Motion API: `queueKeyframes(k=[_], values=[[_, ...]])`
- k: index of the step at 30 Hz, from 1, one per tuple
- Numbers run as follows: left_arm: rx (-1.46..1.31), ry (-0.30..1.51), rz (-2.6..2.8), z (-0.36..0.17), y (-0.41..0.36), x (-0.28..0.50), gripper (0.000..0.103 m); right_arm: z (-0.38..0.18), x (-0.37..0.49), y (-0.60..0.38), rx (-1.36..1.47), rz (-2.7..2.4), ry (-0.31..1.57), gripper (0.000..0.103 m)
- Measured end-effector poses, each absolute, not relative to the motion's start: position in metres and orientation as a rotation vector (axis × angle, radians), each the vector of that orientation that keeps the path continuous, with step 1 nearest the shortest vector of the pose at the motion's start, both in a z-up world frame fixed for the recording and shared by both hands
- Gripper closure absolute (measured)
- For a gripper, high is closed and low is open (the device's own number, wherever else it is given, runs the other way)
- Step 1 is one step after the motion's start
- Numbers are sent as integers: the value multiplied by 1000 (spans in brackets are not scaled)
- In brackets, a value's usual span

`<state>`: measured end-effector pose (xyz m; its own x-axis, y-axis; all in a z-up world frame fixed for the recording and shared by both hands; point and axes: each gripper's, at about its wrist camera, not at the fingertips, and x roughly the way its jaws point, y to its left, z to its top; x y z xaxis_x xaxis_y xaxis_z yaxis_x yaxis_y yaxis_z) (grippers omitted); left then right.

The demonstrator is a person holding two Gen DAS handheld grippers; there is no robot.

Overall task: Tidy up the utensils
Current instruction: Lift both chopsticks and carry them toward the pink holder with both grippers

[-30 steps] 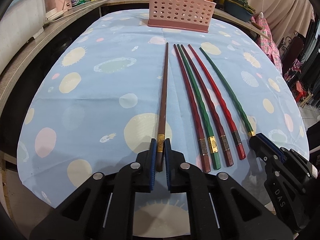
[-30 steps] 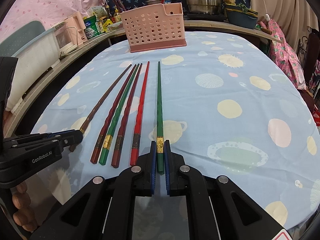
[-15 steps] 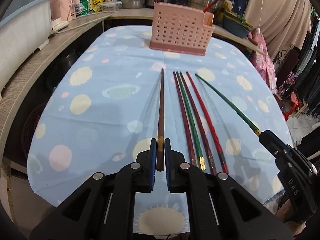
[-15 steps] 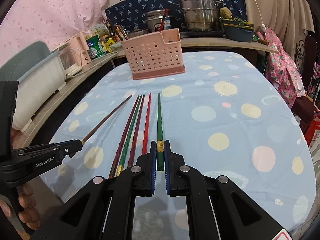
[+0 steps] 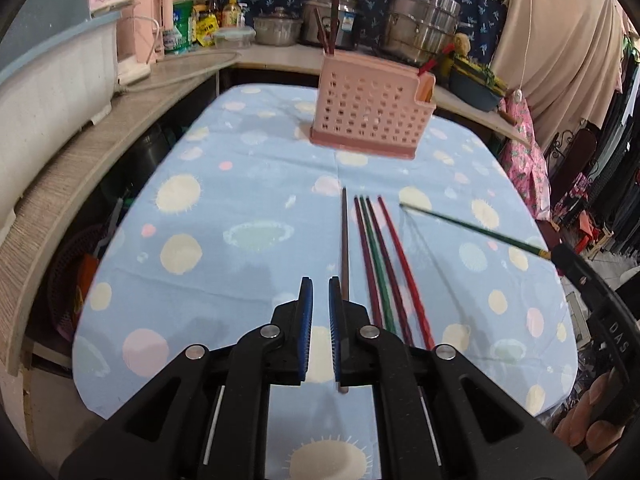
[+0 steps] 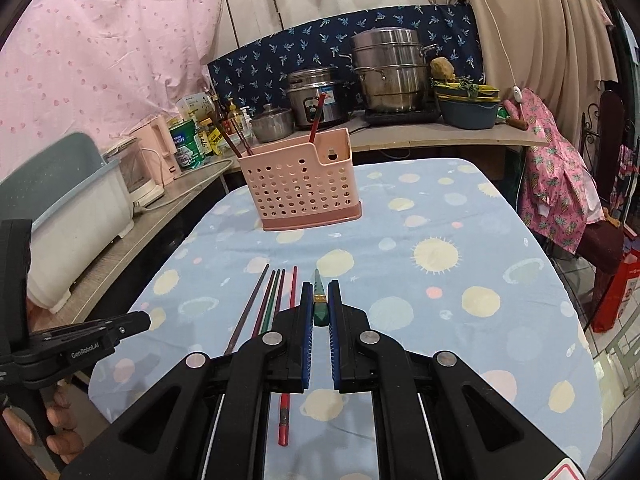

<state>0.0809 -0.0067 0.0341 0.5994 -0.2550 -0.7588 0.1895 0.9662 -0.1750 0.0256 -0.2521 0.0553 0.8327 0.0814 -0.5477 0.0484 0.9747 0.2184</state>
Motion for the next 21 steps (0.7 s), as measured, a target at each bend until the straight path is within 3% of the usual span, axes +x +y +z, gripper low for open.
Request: queueKeyframes(k=[3,6,14,17,19,21], values=[[-94,961,-293,9,-11,77,76,46,21,-251,236,19,615,96],[-82,998,-312,-10,-18,71,71,37,18,-250,245,21,640,96],[-81,1060,-320,-36,-26,72,71,26,16,-247,248,24,669,96],[-66,1057,-316,-39,-28,71,74,25,15,-246,248,24,673,96],[-55,1057,-317,-39,-29,70,82,24,14,-246,249,24,675,96],[-49,1060,-322,-40,-30,71,96,23,15,-246,250,24,678,96]])
